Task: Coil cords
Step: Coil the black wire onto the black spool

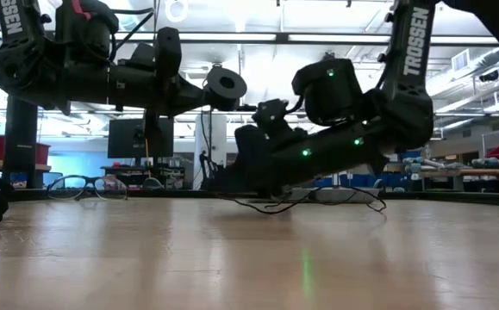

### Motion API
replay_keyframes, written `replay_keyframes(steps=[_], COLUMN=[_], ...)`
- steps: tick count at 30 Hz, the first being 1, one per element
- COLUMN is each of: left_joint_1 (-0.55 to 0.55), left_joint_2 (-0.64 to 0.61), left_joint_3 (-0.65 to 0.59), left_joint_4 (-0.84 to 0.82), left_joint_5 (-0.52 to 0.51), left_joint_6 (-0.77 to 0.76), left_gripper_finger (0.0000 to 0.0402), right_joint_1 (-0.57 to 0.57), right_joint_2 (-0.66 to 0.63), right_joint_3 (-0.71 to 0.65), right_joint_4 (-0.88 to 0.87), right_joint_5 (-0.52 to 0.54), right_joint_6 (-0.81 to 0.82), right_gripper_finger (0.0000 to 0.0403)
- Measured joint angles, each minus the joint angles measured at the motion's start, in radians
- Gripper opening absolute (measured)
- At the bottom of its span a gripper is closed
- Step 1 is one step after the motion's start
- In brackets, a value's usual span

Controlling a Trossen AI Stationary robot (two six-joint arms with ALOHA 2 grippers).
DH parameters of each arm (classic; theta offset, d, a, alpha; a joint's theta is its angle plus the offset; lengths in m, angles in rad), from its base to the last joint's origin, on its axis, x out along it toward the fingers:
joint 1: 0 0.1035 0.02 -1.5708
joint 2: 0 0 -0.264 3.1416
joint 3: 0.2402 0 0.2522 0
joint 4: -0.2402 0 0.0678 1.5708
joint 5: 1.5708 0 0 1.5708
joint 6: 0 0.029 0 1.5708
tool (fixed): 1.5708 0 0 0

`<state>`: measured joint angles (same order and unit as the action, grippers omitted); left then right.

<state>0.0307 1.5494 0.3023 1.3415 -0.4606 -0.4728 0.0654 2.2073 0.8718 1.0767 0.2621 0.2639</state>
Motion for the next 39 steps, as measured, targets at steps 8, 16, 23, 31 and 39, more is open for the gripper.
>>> replay_keyframes(steps=[8, 16, 23, 31, 39], left_joint_1=[0.000, 0.000, 0.000, -0.001, -0.001], left_joint_2=[0.000, 0.000, 0.000, 0.000, 0.000], left_joint_3=[0.000, 0.000, 0.000, 0.000, 0.002], left_joint_4=[-0.005, -0.038, -0.041, -0.136, -0.247], left_joint_5=[0.001, 0.001, 0.057, 0.116, 0.118], left_joint_6=[-0.002, -0.003, -0.003, -0.007, -0.028], left_gripper_finger=[0.0000, 0.0000, 0.0000, 0.0000, 0.0000], right_joint_1=[-0.006, 0.006, -0.040, -0.105, -0.135], right_joint_2=[-0.083, -0.352, -0.562, -0.713, -0.755], right_joint_3=[0.010, 0.010, 0.010, 0.009, 0.009], right_joint_4=[-0.281, -0.858, -1.295, -1.266, -1.124], right_joint_5=[0.006, 0.061, 0.085, 0.113, 0.053], right_joint_6=[0.045, 0.124, 0.232, 0.182, 0.136], right_gripper_finger=[0.0037, 0.0005, 0.0002, 0.0001, 0.0001])
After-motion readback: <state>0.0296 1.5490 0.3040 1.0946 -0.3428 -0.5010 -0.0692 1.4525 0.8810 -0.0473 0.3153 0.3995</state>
